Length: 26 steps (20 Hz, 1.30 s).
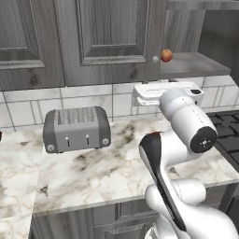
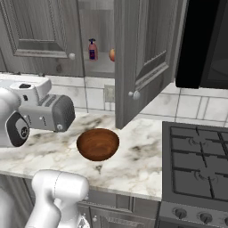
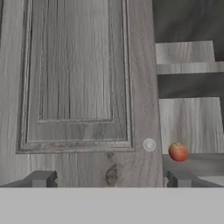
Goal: Open the cabinet. Pick the kiwi and peach from the cabinet and place them into the bowl. Then close the cabinet.
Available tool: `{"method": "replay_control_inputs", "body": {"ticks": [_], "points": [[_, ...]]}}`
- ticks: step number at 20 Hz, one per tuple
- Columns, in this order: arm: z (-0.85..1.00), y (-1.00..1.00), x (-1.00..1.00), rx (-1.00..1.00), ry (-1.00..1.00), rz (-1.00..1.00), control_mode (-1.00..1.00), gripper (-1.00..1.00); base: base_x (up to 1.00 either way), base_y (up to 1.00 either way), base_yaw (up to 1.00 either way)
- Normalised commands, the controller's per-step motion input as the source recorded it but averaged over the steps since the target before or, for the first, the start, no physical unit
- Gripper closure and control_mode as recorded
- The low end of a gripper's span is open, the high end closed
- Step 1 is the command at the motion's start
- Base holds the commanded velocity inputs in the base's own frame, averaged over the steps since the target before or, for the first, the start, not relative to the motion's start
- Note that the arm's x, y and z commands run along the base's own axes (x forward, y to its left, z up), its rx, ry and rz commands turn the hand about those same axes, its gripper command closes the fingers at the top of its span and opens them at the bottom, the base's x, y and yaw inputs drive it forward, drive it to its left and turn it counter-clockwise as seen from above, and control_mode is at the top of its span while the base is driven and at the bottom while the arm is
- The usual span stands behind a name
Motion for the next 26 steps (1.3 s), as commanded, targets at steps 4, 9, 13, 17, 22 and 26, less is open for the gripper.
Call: {"method": "replay_control_inputs", "body": {"ticks": [4, 9, 13, 17, 22, 26], "points": [[0.0, -0.27, 0.36, 0.01, 0.0, 0.01, -1.0, -1.0, 0.0, 0.0, 0.0], [0.0, -0.08, 0.43, 0.0, 0.0, 0.03, -1.0, -1.0, 0.0, 0.0, 0.0], [0.0, -0.05, 0.49, 0.0, 0.0, 0.01, -1.0, -1.0, 0.0, 0.0, 0.0], [0.0, -0.17, 0.51, 0.02, 0.0, 0.0, -1.0, -1.0, 0.0, 0.0, 0.0], [0.0, -0.09, 0.56, 0.02, 0.01, 0.0, -1.0, -1.0, 0.0, 0.0, 0.0], [0.0, -0.02, 0.58, 0.0, 0.0, 0.0, -1.0, -1.0, 0.0, 0.0, 0.0]]}}
